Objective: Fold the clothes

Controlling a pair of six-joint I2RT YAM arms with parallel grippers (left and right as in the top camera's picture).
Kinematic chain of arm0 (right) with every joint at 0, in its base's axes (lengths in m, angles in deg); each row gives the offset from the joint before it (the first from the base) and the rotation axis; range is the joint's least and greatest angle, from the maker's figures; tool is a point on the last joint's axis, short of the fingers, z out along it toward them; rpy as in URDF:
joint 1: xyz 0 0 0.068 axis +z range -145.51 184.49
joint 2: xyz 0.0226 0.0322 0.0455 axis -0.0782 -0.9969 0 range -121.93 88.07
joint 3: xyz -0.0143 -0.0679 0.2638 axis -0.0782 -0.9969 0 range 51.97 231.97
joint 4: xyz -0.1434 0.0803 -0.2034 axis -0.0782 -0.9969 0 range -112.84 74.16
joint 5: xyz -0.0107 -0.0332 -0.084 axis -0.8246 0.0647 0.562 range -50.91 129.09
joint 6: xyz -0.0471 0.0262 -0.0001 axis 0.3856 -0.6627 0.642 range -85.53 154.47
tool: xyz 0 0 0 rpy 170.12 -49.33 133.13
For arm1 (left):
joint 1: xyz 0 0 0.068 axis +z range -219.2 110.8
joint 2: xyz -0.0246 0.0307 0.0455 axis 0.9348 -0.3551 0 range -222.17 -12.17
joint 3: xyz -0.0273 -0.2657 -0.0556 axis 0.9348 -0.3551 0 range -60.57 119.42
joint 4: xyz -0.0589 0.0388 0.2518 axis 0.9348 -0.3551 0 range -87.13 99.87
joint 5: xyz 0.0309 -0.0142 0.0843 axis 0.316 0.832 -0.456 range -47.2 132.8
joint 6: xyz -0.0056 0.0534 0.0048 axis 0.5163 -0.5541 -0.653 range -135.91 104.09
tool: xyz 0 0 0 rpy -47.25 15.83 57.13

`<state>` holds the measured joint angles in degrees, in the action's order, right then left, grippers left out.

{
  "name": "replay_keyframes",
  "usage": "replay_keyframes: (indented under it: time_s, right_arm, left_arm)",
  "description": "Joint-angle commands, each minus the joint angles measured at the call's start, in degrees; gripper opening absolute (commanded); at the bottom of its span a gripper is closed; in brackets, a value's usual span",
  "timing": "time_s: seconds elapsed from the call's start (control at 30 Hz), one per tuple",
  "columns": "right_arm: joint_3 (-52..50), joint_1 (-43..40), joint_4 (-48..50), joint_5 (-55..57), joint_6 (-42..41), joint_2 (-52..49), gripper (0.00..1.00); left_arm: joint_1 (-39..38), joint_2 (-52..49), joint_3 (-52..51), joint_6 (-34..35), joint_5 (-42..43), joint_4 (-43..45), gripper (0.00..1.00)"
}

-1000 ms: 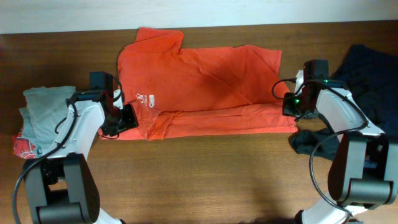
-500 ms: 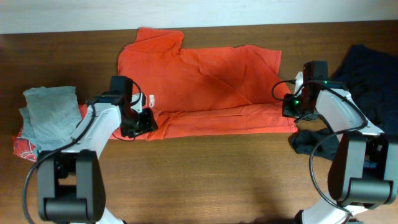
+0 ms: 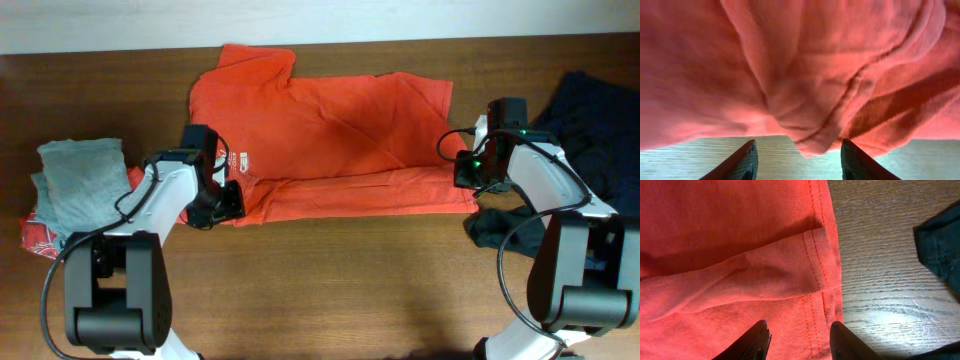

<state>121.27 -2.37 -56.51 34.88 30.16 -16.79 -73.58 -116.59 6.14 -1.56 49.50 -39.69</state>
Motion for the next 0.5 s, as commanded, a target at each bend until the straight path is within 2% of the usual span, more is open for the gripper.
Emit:
replay_keyframes:
  time_s: [0.0,0.2,0.3,0.33,0.47]
  right_arm:
    - [-0.3,0.1,0.0,-0.1,-0.2,-0.5,0.45]
    - [-0.3,0.1,0.0,-0.1,-0.2,-0.5,0.45]
    - [-0.3,0.1,0.0,-0.1,-0.2,-0.5,0.45]
    - [-0.3,0.1,0.0,-0.1,-0.2,-0.5,0.45]
    - [-0.3,0.1,0.0,-0.1,-0.2,-0.5,0.45]
  left_arm:
    - [-0.1,1.2,1.0,-0.3,-2.3,0.2,0.53]
    - [-1.0,1.0,0.8,-0.2,-1.6,1.5,0.47]
    - [-2.3,0.7,0.8,-0.2,-1.6,1.9,0.29]
    - [-2.5,0.4,0.8,-0.2,-1.6,2.0,0.27]
    - [-3.1,-0.9,0.8,-0.2,-1.6,2.1,0.26]
